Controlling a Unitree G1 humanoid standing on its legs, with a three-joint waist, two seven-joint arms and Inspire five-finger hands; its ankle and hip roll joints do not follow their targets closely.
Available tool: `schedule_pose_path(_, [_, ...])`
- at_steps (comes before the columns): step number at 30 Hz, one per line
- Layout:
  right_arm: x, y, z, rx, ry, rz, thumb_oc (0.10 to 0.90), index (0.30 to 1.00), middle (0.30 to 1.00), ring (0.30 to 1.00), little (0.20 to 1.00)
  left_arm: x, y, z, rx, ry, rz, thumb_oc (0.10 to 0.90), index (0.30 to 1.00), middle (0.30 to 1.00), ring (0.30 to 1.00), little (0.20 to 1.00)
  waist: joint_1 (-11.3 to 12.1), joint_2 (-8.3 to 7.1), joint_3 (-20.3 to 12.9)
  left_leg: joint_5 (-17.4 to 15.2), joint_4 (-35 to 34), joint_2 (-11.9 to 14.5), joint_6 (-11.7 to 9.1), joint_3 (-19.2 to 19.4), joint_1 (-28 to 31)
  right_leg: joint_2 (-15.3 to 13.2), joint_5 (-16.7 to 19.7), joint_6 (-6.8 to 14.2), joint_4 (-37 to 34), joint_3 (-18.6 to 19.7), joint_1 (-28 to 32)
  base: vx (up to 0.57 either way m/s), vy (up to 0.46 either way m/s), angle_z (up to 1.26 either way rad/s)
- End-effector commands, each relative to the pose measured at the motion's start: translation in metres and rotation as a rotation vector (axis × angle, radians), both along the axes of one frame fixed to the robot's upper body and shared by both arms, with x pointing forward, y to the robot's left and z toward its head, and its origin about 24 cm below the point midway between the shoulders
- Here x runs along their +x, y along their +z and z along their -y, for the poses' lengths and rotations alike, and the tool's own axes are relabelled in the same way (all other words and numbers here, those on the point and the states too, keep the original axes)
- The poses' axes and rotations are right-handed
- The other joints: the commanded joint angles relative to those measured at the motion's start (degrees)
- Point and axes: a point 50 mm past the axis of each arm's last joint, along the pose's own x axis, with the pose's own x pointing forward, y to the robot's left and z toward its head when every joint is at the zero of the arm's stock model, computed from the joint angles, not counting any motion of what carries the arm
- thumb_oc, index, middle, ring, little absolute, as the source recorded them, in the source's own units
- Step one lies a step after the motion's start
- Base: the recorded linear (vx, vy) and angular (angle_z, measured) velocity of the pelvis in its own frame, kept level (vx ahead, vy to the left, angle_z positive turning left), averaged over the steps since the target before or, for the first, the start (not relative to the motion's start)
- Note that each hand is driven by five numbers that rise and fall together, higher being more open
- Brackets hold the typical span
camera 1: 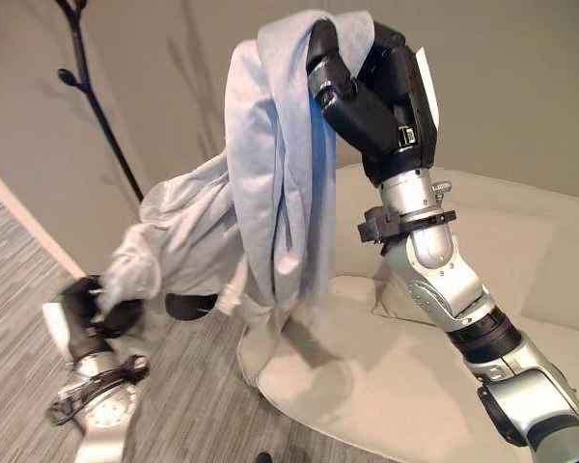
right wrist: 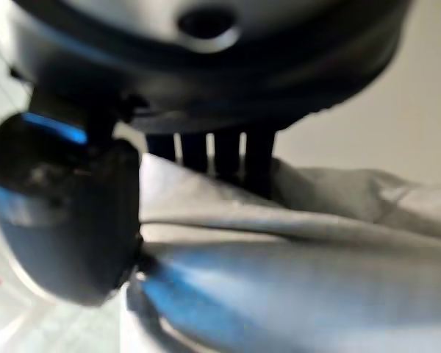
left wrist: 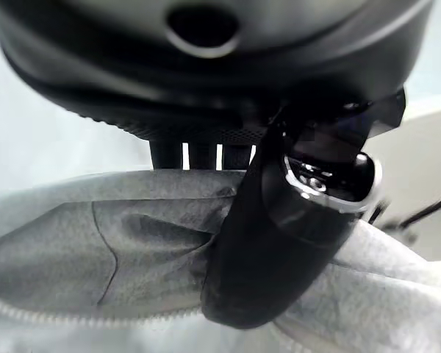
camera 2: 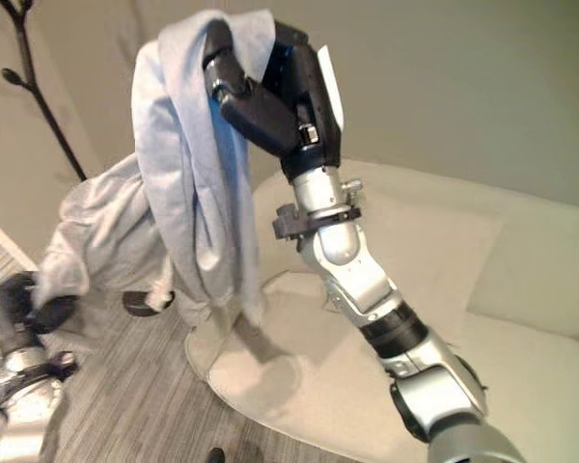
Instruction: Hang the clothes on the sofa on the clothes rack.
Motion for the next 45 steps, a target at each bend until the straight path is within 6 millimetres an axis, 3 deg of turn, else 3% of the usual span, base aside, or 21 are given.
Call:
schedule_pose_path(1, [-0.043,0.07,0.023,0.077,-0.033,0.462,0.4,0.3,0.3,0.3,0.3,0.017,0.077,0.0,0.389,0.048,0.307,0.4,0.3,0.3,0.3,0.3,2.25,0.03,-0.2,4.7,-0.14,4.96,-6.86,-2.42,-8.13,-4.48,-7.09,4.05,0.73,-7.11,0.41,-0.37,0.077,1.33])
schedule_pose_path(2, [-0.047,0.053,0.037,-0.009,-0.148,0.467,0.4,0.3,0.3,0.3,0.3,0.01,0.096,0.001,0.485,0.111,0.391,0.4,0.3,0.3,0.3,0.3,2.1,0.13,0.16,2.19,-0.1,6.04,-6.44,-0.67,-7.24,-6.62,-6.54,4.28,0.87,-12.19,-0.97,-0.31,0.15,1.71])
schedule_pose_path(4, [-0.049,0.045,0.04,-0.039,-0.168,0.457,0.4,0.3,0.3,0.3,0.3,0.008,0.101,0.0,0.501,0.14,0.426,0.4,0.3,0.3,0.3,0.3,1.39,0.27,-0.06,1.16,0.1,7.57,-6.99,-1.09,-6.19,-7.51,-5.94,4.53,0.99,-13.54,-0.98,-0.13,0.18,1.84])
schedule_pose_path(5, [-0.053,0.036,0.042,-0.067,-0.161,0.438,0.4,0.3,0.3,0.3,0.3,0.006,0.103,0.003,0.499,0.159,0.476,0.4,0.3,0.3,0.3,0.3,0.14,0.83,-0.49,0.58,0.24,11.37,-8.22,-2.03,-3.18,-9.08,-4.93,5.32,1.25,-13.77,-1.02,-0.08,0.437,1.44])
schedule_pose_path(8, [-0.055,0.015,0.045,-0.055,-0.145,0.343,0.4,0.3,0.3,0.3,0.3,0.017,0.095,0.018,0.452,0.132,0.528,0.4,0.3,0.3,0.3,0.3,-4.23,2.91,-0.61,7.93,0.09,20.27,-11.1,-0.31,1.6,-15.81,-2.35,8.98,6.28,-13.71,-3.18,-0.12,0.649,0.63])
schedule_pose_path(10, [-0.055,0.01,0.047,-0.05,-0.162,0.328,0.4,0.3,0.3,0.3,0.3,0.02,0.09,0.023,0.426,0.102,0.525,0.4,0.3,0.3,0.3,0.3,-4.3,3.44,-0.75,8.43,-0.08,20.74,-11.71,-0.76,1.74,-17.28,-2.49,9.96,8.06,-13.25,-3.64,-0.04,0.411,0.35])
schedule_pose_path(12, [-0.059,-0.002,0.058,-0.073,-0.217,0.286,0.4,0.3,0.3,0.3,0.3,0.029,0.082,0.039,0.403,0.001,0.497,0.4,0.3,0.3,0.3,0.3,-6.14,3.97,-1.11,3.12,0.02,20.15,-10.9,-0.04,1.52,-20.88,-1.8,11.66,10.79,-13.64,-3.81,-0.05,0.521,0.07])
schedule_pose_path(15, [-0.061,-0.027,0.076,-0.102,-0.346,0.176,0.4,0.3,0.3,0.3,0.3,0.039,0.068,0.068,0.354,-0.206,0.435,0.4,0.3,0.3,0.3,0.3,-7.82,2.67,-1.23,-7.5,2.39,16.26,-7.53,3.36,2.05,-27.52,0.45,13.44,14.99,-13.21,-3.34,-0.01,0.538,0.25])
schedule_pose_path(18, [-0.056,-0.043,0.076,-0.106,-0.393,0.098,0.4,0.3,0.3,0.3,0.3,0.043,0.065,0.078,0.394,-0.312,0.365,0.4,0.3,0.3,0.3,0.3,-7.85,-0.18,-0.31,-11.57,5.99,8.58,-2.55,5.11,1.88,-34.79,9.45,14.78,19.4,-13.27,-4.43,-0.06,0.517,0.2])
schedule_pose_path(20, [-0.051,-0.047,0.074,-0.108,-0.402,0.078,0.4,0.3,0.3,0.3,0.3,0.042,0.066,0.078,0.41,-0.316,0.36,0.4,0.3,0.3,0.3,0.3,-7.22,-0.68,-0.03,-12.3,6.42,6.81,-1.51,6.89,2.27,-36.82,12.47,15.21,20.14,-14.84,-5.26,-0.05,0.404,-0.2])
schedule_pose_path(21, [-0.048,-0.054,0.072,-0.112,-0.449,0.055,0.4,0.3,0.3,0.3,0.3,0.04,0.065,0.074,0.41,-0.302,0.338,0.4,0.3,0.3,0.3,0.3,-6.85,-0.44,-0.03,-12.38,5.68,4.65,0.39,8.38,3.76,-36.67,10.84,14.12,22.84,-16.7,-5.54,-0.05,0.546,-0.25])
schedule_pose_path(22, [-0.05,-0.059,0.074,-0.135,-0.476,0.047,0.4,0.3,0.3,0.3,0.3,0.039,0.058,0.073,0.385,-0.287,0.307,0.4,0.3,0.3,0.3,0.3,-7.8,-0.98,-0.3,-11.44,4.66,2.2,2.31,7.85,4.32,-29.18,4.57,11.84,24.17,-13.04,-6.1,-0.03,0.522,-0.04])
schedule_pose_path(23, [-0.05,-0.059,0.074,-0.136,-0.476,0.046,0.4,0.3,0.3,0.3,0.3,0.039,0.057,0.073,0.385,-0.288,0.305,0.4,0.3,0.3,0.3,0.3,-7.42,-0.87,-0.35,-11.51,4.47,2.52,2.12,8.2,4.56,-28.91,4.1,11.6,24.61,-12.67,-6.43,-0.03,0.355,-0.05])
schedule_pose_path(25, [-0.055,-0.057,0.083,-0.107,-0.495,0.062,0.4,0.3,0.3,0.3,0.3,0.037,0.05,0.076,0.373,-0.299,0.28,0.4,0.3,0.3,0.3,0.3,-7.68,-1.25,-0.81,-10.79,4.39,0.46,3.34,8.53,4.09,-19.94,-2.37,9.25,24.99,-11.24,-7.37,-0.02,0.25,-0.08])
schedule_pose_path(26, [-0.057,-0.057,0.087,-0.093,-0.504,0.065,0.4,0.3,0.3,0.3,0.3,0.037,0.048,0.076,0.371,-0.302,0.272,0.4,0.3,0.3,0.3,0.3,-8.03,-1.64,-0.51,-10.48,4.8,-0.72,4.1,8.51,4.01,-15.77,-3.73,8.16,26.53,-11.53,-8.97,0.0,0.238,-0.11])
schedule_pose_path(28, [-0.058,-0.059,0.09,-0.09,-0.516,0.055,0.4,0.3,0.3,0.3,0.3,0.037,0.047,0.075,0.366,-0.294,0.265,0.4,0.3,0.3,0.3,0.3,-7.99,-2.14,-0.39,-10.87,5.1,-1.52,4.4,8.78,4.34,-13.53,-4.89,8.11,26.76,-12.01,-9.52,0.02,0.137,-0.13])
schedule_pose_path(29, [-0.059,-0.065,0.096,-0.092,-0.556,0.037,0.4,0.3,0.3,0.3,0.3,0.038,0.046,0.071,0.37,-0.274,0.252,0.4,0.3,0.3,0.3,0.3,-8.48,-3.3,-0.07,-10.83,5.25,-2.61,4.35,8.95,5.13,-10.05,-5.45,6.87,25.75,-13.26,-10.87,0.03,0.115,-0.13])
schedule_pose_path(34, [-0.067,-0.076,0.118,-0.084,-0.695,0.001,0.4,0.3,0.3,0.3,0.3,0.042,0.045,0.07,0.35,-0.252,0.254,0.4,0.3,0.3,0.3,0.3,-11.01,-4.6,0.65,-12.73,4.26,-3.54,3.96,6.76,8.4,-8.59,-0.17,6.86,17.9,-12.03,-15.39,0.17,0.039,-0.12])
schedule_pose_path(39, [-0.073,-0.085,0.127,-0.123,-0.808,-0.017,0.4,0.3,0.3,0.3,0.3,0.035,0.028,0.078,0.333,-0.297,0.172,0.4,0.3,0.3,0.3,0.3,-12.16,-4.84,-3.94,-17.62,5.35,-4.24,4.0,6.21,12.19,-5.68,0.47,5.38,8.65,-11.68,-7.58,0.31,-0.047,0.48])
schedule_pose_path(42, [-0.071,-0.082,0.123,-0.108,-0.791,0.0,0.4,0.3,0.3,0.3,0.3,0.036,0.031,0.077,0.308,-0.292,0.2,0.4,0.3,0.3,0.3,0.3,-12.13,-3.44,-4.43,-19.78,13.4,-3.37,1.8,8.08,9.76,-4.58,-0.56,4.7,5.69,-10.51,-4.78,0.12,-0.052,0.03])
schedule_pose_path(45, [-0.066,-0.08,0.12,-0.124,-0.781,0.018,0.4,0.3,0.3,0.3,0.3,0.036,0.038,0.075,0.324,-0.288,0.239,0.4,0.3,0.3,0.3,0.3,-10.96,-3.73,-3.26,-16.93,28.73,-0.94,-1.54,11.43,2.62,-4.56,-0.82,3.72,2.41,-9.27,-1.16,0.06,-0.082,-0.25])
